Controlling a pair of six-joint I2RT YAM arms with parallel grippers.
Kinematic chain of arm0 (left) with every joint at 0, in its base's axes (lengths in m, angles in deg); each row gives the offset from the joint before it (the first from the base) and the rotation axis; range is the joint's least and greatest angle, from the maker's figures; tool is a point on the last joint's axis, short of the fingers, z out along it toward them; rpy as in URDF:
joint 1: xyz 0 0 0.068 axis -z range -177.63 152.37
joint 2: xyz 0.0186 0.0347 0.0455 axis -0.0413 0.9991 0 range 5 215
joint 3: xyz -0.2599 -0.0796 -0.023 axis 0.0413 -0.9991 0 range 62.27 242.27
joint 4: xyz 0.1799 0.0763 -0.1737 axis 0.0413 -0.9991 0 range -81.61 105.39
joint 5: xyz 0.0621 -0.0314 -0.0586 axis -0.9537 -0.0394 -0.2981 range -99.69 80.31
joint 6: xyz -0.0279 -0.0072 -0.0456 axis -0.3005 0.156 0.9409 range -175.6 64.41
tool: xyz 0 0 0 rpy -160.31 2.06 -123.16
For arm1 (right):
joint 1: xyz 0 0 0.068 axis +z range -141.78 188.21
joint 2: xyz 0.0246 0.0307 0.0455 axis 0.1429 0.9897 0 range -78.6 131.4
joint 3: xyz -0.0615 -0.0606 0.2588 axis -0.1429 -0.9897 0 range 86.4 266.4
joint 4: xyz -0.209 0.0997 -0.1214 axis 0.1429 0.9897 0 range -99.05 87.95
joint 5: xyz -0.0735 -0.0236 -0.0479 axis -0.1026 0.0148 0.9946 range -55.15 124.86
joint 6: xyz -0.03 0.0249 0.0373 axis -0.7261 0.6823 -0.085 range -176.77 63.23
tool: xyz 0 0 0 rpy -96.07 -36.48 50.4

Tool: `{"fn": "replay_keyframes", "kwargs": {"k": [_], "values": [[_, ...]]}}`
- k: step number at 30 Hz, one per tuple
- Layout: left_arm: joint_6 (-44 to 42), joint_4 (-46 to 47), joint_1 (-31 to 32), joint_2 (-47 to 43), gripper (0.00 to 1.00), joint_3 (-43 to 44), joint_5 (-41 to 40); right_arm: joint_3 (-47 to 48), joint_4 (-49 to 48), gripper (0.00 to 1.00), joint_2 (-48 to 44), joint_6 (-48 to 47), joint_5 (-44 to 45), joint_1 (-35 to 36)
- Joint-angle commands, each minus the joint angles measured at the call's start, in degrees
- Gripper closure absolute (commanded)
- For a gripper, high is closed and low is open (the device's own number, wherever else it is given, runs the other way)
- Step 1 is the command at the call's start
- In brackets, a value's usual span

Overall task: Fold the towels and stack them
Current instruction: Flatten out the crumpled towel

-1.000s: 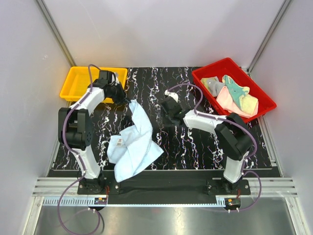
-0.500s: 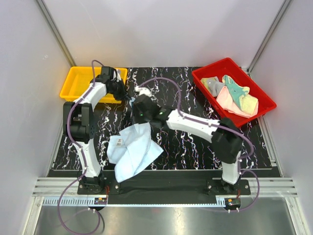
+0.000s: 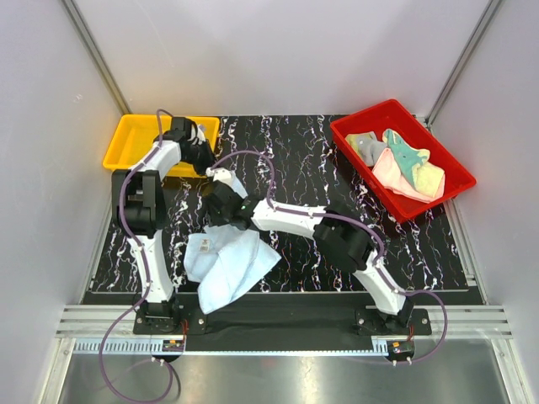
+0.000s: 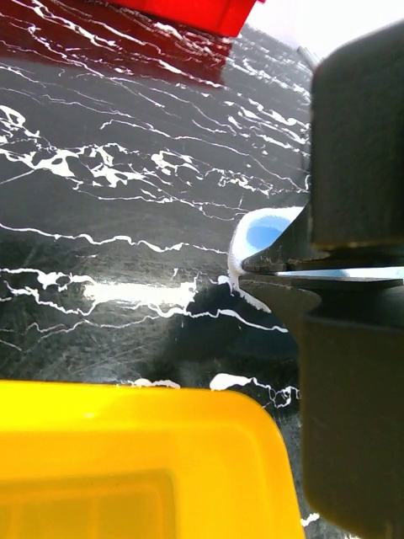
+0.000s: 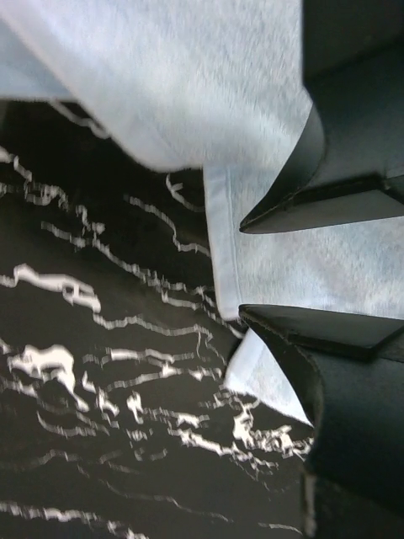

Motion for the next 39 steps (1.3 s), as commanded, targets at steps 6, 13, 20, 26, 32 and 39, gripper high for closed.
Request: {"fn": "replay_keyframes", "kwargs": {"k": [6, 13, 20, 26, 32, 39], "values": [[-1.30, -0.57, -2.55, 0.31, 1.00, 3.16, 8.54, -0.59, -12.41, 0.52, 1.66, -7.54, 0.13, 3.16], [-2.00, -1.35, -2.55, 0.75, 1.00, 3.16, 8.71, 4.33, -8.63, 0.50, 7.02, -8.61, 3.20, 4.57], [-2.18, -1.62, -2.55, 0.31, 1.00, 2.11, 7.66, 4.77, -6.35, 0.50, 8.78, -8.96, 4.70, 5.36], [-1.66, -1.18, -2.55, -1.00, 1.00, 0.96, 6.25, 3.45, -2.15, 0.62, 9.31, -9.22, 9.53, 5.54], [-0.51, -0.48, -2.55, -1.79, 1.00, 0.17, 5.64, 3.63, 1.12, 0.59, 10.54, -11.85, 13.31, 6.85], [0.01, 0.14, -2.55, -3.64, 1.00, -1.58, 3.97, 3.10, 4.99, 0.61, 11.86, -12.91, 20.34, 8.00]]}}
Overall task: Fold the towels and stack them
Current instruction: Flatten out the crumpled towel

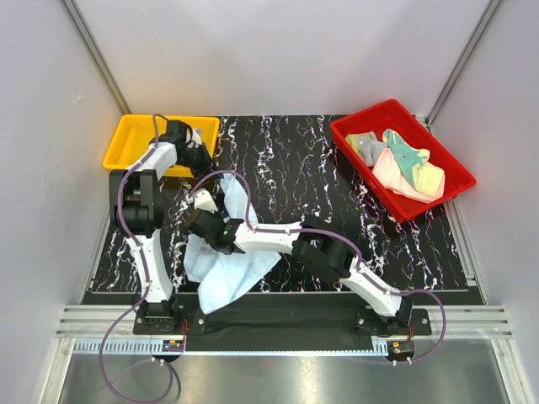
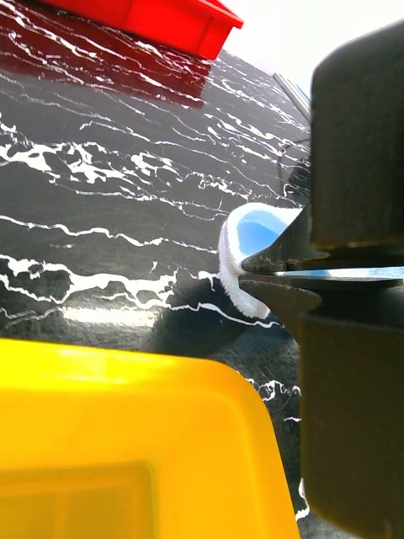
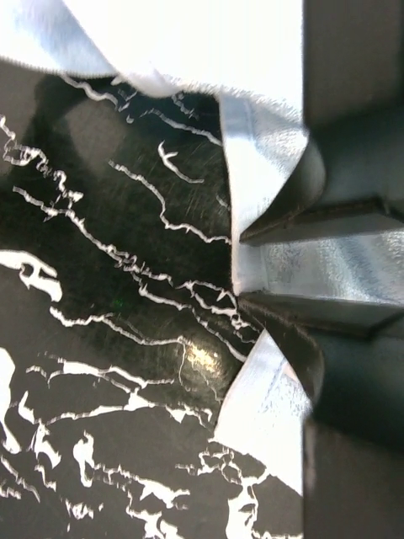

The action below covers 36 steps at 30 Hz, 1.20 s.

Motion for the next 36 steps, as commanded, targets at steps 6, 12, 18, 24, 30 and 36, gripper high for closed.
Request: {"fn": "replay_keyframes", "kwargs": {"k": [6, 12, 18, 24, 30, 36], "values": [[1.11, 2.44, -0.16, -6.25, 1.00, -2.78, -2.62, -2.83, 6.76, 0.98, 1.74, -3.06, 6.56, 0.39], [0.06, 1.65, -0.16, -10.20, 1.00, -3.13, -6.13, -14.48, 0.52, 1.00, -11.34, -6.75, 7.44, -0.66], [-2.40, -0.98, 0.89, -17.75, 1.00, -2.87, -11.31, -28.38, -2.83, 1.00, -32.52, -7.37, 4.46, -3.56], [-6.27, -6.34, 5.98, -27.16, 1.00, 1.87, -18.96, -31.32, 0.42, 1.00, -51.69, -12.54, 6.37, -6.11], [-6.62, -13.46, 12.57, -33.41, 1.00, 19.43, -28.28, -21.94, 4.38, 1.00, -64.17, -24.03, 7.88, -13.84], [-7.85, -22.34, 20.22, -33.93, 1.00, 37.19, -31.53, -5.23, 13.86, 1.00, -67.52, -30.23, 5.95, -14.72]]}}
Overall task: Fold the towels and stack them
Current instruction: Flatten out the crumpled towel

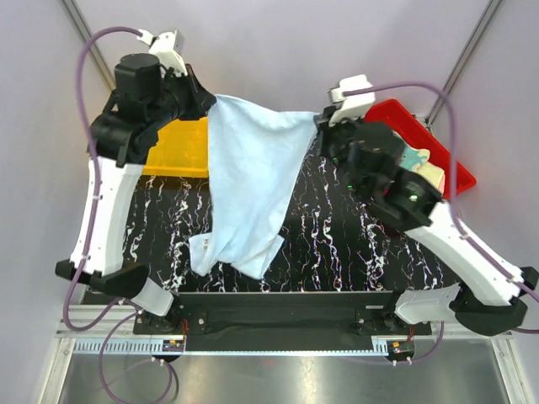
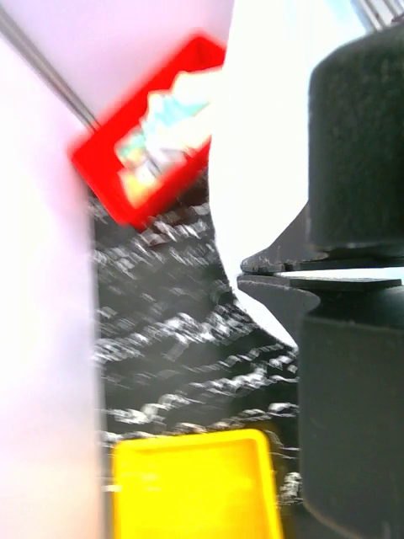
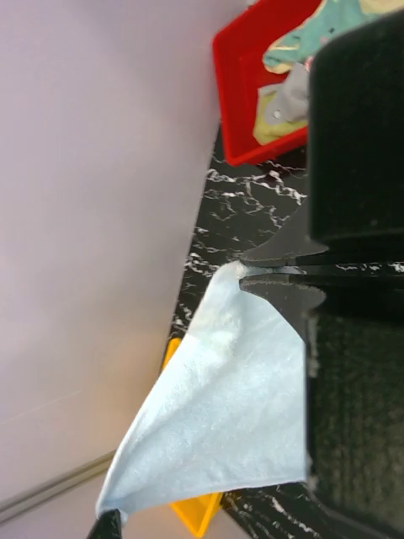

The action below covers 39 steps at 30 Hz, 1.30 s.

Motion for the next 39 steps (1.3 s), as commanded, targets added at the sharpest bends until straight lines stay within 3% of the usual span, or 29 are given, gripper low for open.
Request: {"fn": "replay_keyframes", "kwargs": {"k": [1, 4, 5, 6, 10, 14, 23, 26, 32, 39], "values": [[-1.97, -6.82, 3.48, -3.99, 1.00, 6.94, -5.13, 8.69, 9.16, 1.00, -3.75, -5.07, -1.57, 0.34], [-3.29, -7.10, 7.00, -9.16, 1.00, 6.07, -6.45, 10.55, 13.66, 1.00, -9.18, -4.27, -12.00, 0.34], [-3.38, -7.01, 8.75, -10.49, 1.00, 5.98, -8.37, 7.33, 13.15, 1.00, -11.47, -4.71, -20.65, 0.34], [-3.56, -6.92, 9.55, -11.55, 1.00, 5.98, -8.82, 5.12, 11.84, 1.00, -16.27, -5.06, -23.43, 0.34], [-4.26, -6.31, 14.11, -15.68, 1.00, 9.39, -7.43, 6.05, 12.86, 1.00, -20.54, -3.49, -26.97, 0.42], [-1.90, -2.02, 15.00, -19.02, 1.00, 7.14, 1.70, 11.59, 15.61, 1.00, -21.15, -0.94, -33.89, 0.34], [-0.22, 4.15, 15.00, -19.74, 1.00, 10.63, 8.22, 19.15, 15.70, 1.00, -18.79, -0.93, -38.40, 0.34], [-1.88, 2.40, 15.00, -17.45, 1.00, 13.27, 7.43, 22.13, 16.22, 1.00, -17.12, -3.73, -34.91, 0.34], [-3.12, 5.63, 15.09, -17.27, 1.00, 10.37, 7.16, 27.58, 17.54, 1.00, -13.52, -8.14, -31.72, 0.34], [0.48, 10.56, 15.00, -19.90, 1.00, 10.46, 14.72, 29.19, 19.31, 1.00, -14.38, -2.70, -42.61, 0.34]]}}
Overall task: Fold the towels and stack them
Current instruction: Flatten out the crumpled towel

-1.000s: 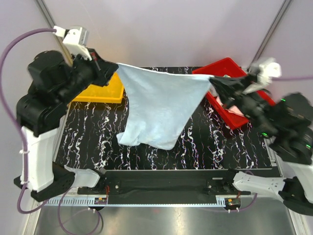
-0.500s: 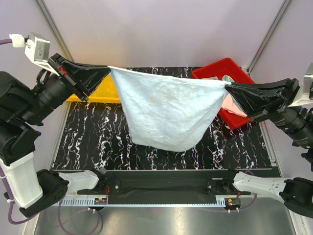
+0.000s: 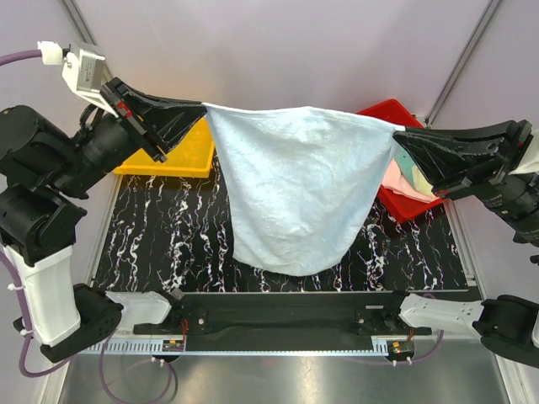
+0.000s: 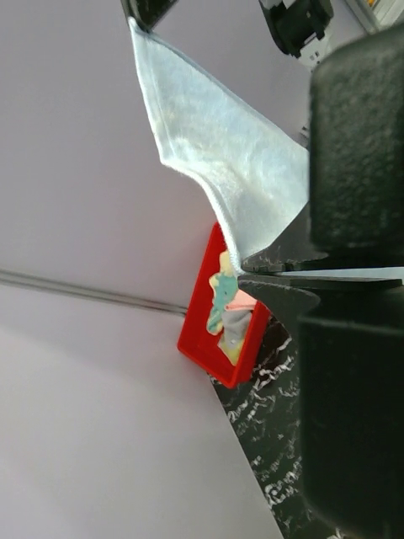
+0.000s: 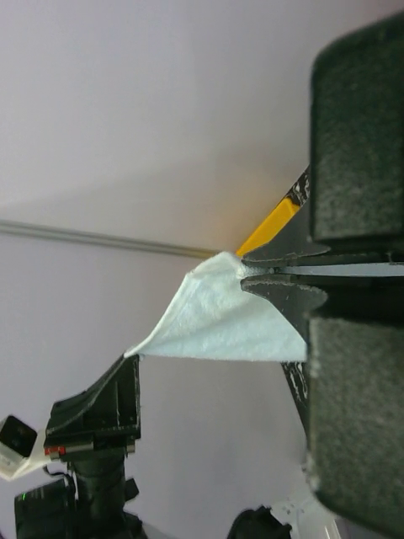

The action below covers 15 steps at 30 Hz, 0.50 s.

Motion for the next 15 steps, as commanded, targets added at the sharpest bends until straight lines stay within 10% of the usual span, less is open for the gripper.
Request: {"fn": "replay_keyframes", "kwargs": {"k": [1, 15], "values": [[1.91, 7.44, -0.14, -3.32, 1.00, 0.36, 5.02, -1.67, -1.39, 1.00, -1.73, 3.94, -8.58, 0.03], [7.62, 12.72, -0.06, -11.85, 1.00, -7.73, 6.61, -10.39, -15.20, 1.00, -8.50, 14.07, -14.59, -0.06]]}}
